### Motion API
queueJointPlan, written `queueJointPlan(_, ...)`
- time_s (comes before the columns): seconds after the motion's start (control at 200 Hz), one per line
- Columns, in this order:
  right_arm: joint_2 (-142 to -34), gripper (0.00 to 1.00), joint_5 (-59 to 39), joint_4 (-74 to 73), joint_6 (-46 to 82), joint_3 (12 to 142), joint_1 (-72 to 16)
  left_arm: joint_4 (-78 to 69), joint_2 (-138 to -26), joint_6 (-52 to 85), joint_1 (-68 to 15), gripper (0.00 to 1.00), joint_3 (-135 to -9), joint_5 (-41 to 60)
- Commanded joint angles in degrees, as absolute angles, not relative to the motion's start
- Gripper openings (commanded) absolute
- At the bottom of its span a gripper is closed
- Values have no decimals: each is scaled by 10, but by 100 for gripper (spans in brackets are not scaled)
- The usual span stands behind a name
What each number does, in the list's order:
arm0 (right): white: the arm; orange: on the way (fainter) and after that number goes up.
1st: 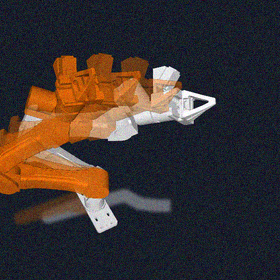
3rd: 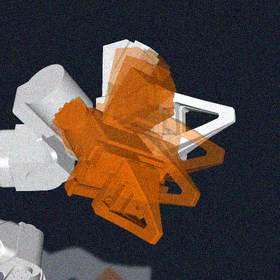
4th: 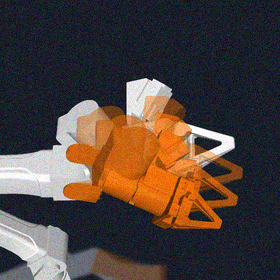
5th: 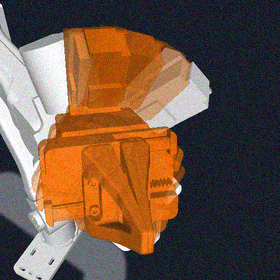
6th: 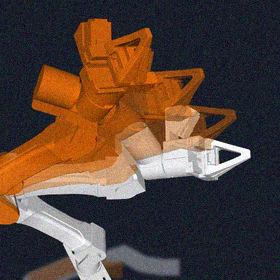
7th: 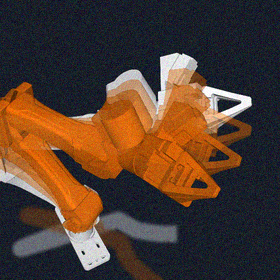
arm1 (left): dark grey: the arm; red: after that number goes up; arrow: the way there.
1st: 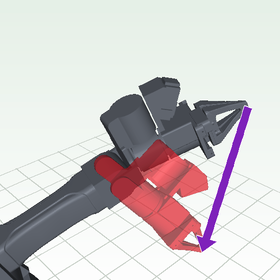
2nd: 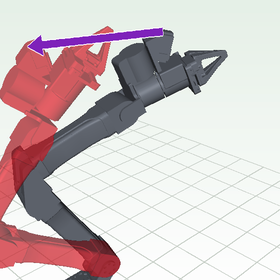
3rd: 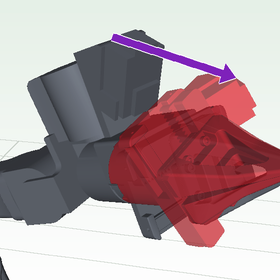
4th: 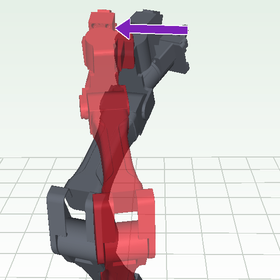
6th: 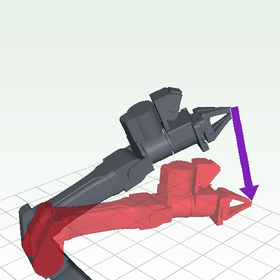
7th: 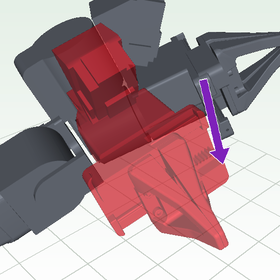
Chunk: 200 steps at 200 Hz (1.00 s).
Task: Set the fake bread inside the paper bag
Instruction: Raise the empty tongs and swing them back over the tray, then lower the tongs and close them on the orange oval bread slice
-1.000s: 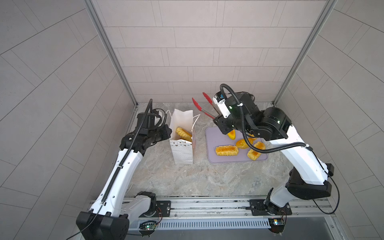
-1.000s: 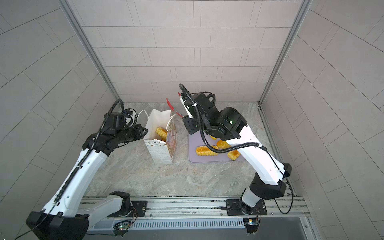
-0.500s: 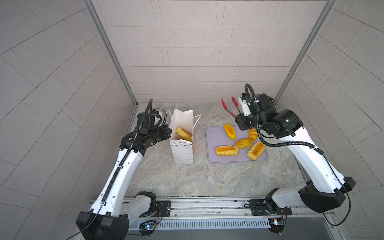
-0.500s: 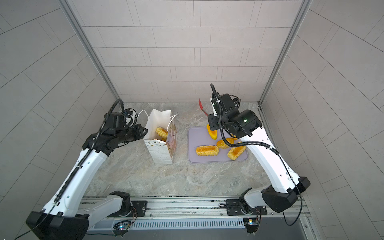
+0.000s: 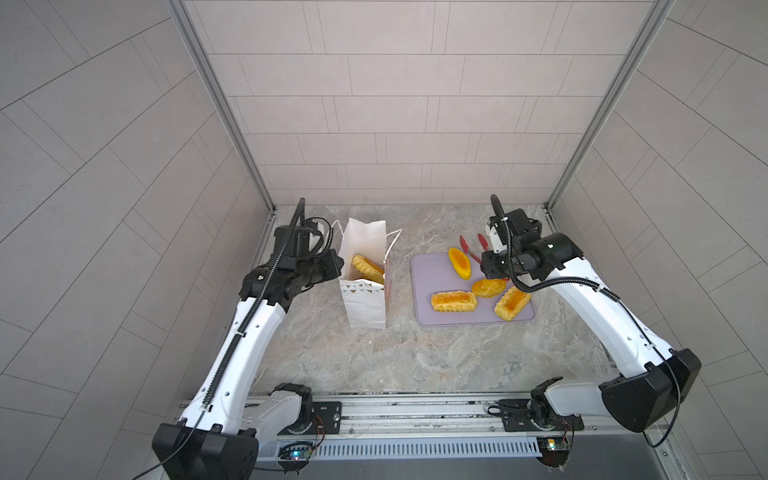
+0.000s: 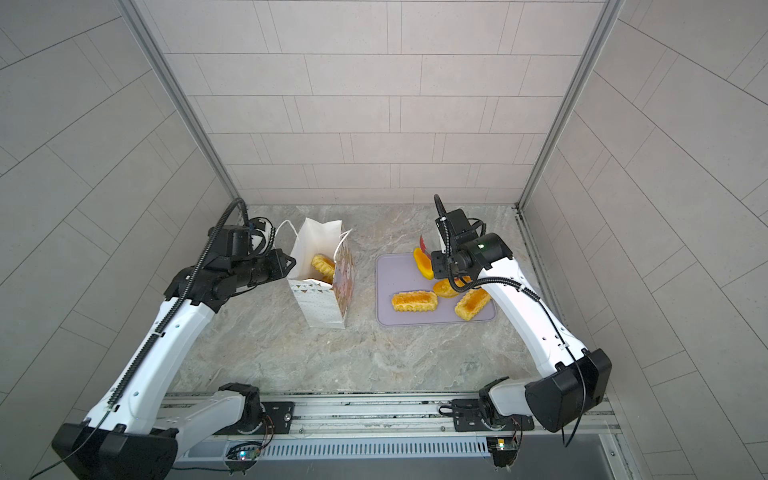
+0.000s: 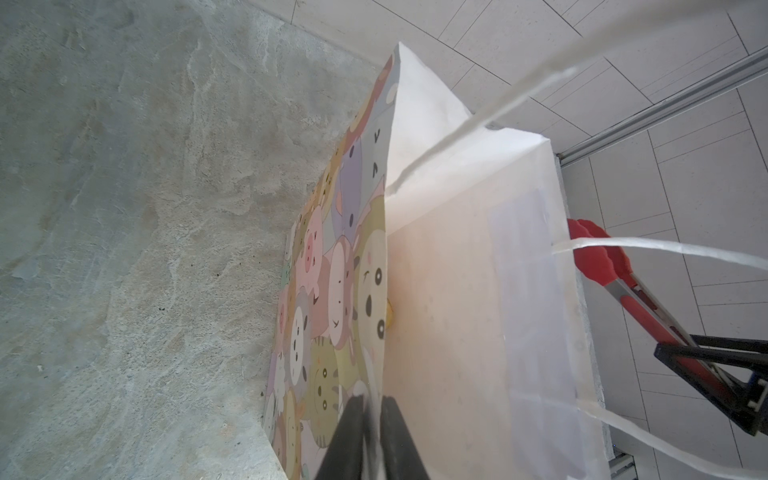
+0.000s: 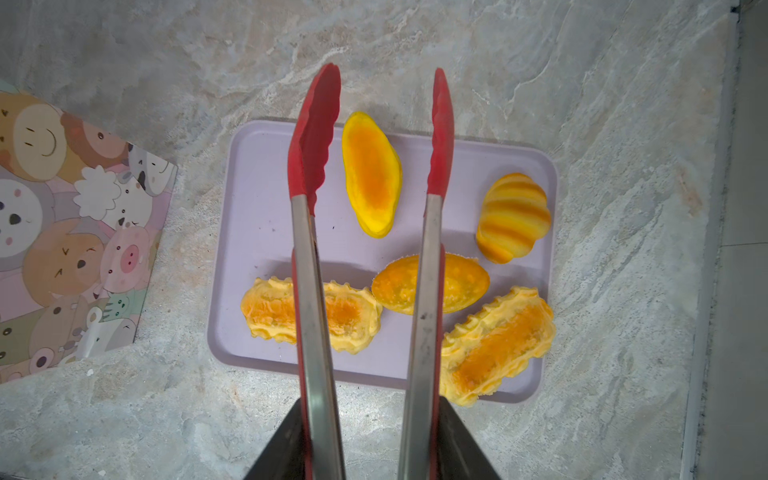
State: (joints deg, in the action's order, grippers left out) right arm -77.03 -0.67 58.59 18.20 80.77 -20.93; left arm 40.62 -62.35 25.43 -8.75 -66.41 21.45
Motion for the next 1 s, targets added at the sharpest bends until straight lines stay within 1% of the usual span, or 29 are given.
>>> queueJointPlan(0.0, -769, 46, -6, 562, 180, 793, -206, 409, -623, 245, -86, 15, -673, 215)
queueJointPlan(0.41, -803, 47, -20, 540, 173, 759, -205, 406, -620, 246, -85, 15, -665, 215)
queueJointPlan(0.535, -818, 49, -29, 537, 173, 757, -205, 407, -619, 245, -84, 15, -663, 214)
queueJointPlan(0.856, -877, 53, -37, 560, 172, 774, -205, 405, -619, 246, -84, 15, -661, 215)
queueJointPlan(0.996, -901, 53, -33, 568, 175, 781, -205, 405, -619, 246, -85, 15, -661, 214)
